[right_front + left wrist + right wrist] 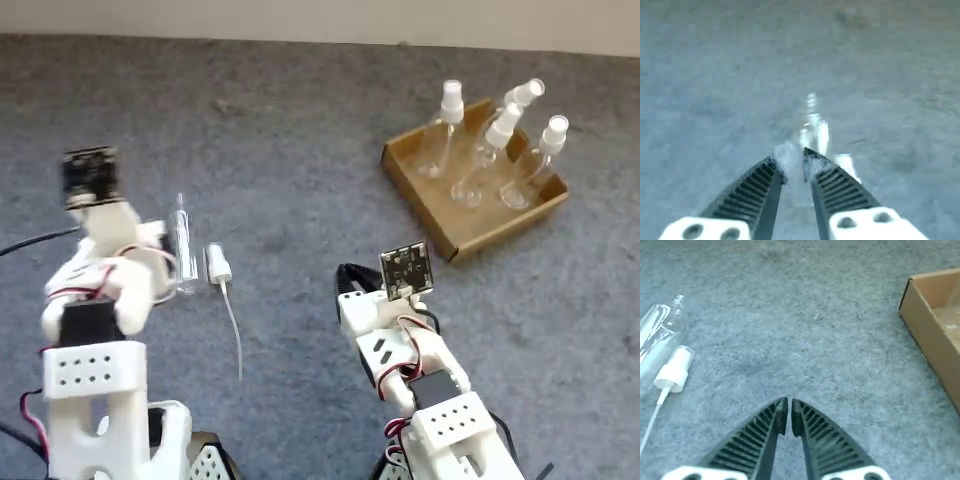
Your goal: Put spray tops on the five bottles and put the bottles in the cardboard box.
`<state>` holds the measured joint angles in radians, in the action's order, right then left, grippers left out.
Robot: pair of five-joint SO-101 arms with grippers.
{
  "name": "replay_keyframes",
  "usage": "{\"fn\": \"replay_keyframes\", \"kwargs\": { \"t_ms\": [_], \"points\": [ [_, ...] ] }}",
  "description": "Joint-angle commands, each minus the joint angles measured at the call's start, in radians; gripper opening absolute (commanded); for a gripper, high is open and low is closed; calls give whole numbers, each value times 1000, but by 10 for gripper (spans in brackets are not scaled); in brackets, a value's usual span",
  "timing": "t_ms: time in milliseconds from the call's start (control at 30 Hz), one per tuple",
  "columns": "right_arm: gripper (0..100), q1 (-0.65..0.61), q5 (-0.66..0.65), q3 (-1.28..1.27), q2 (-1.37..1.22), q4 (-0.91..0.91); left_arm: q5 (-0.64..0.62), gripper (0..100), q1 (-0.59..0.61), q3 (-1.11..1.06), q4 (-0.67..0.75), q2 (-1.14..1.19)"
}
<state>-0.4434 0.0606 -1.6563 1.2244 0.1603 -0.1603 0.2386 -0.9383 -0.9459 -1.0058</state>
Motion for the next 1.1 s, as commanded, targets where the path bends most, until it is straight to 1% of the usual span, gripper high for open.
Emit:
{"fn": "replay_keyframes", "kwargs": {
  "t_ms": [0,167,300,433,567,733,867,967,1067],
  "points": [
    [6,-8,3,-4,15,-27,11,5,176,53,-104,1],
    [6,-8,3,-4,13,-27,11,5,294,53,-242,1],
    [7,-8,3,-4,13,-27,11,5,394,35,-298,1],
    [8,-8,3,-4,13,-27,12,5,496,-53,-295,1],
    [9,-8,3,-4,13,-27,12,5,558,-143,-295,1],
    [9,-10,3,-4,13,-25,14,5,587,-225,-295,1],
    [10,-61,3,-5,15,-25,14,5,587,-260,-293,1],
    [10,-105,3,-5,15,-21,14,5,602,-275,-253,1],
    [10,-127,3,-5,15,-21,14,5,687,-302,-181,1]
  ]
}}
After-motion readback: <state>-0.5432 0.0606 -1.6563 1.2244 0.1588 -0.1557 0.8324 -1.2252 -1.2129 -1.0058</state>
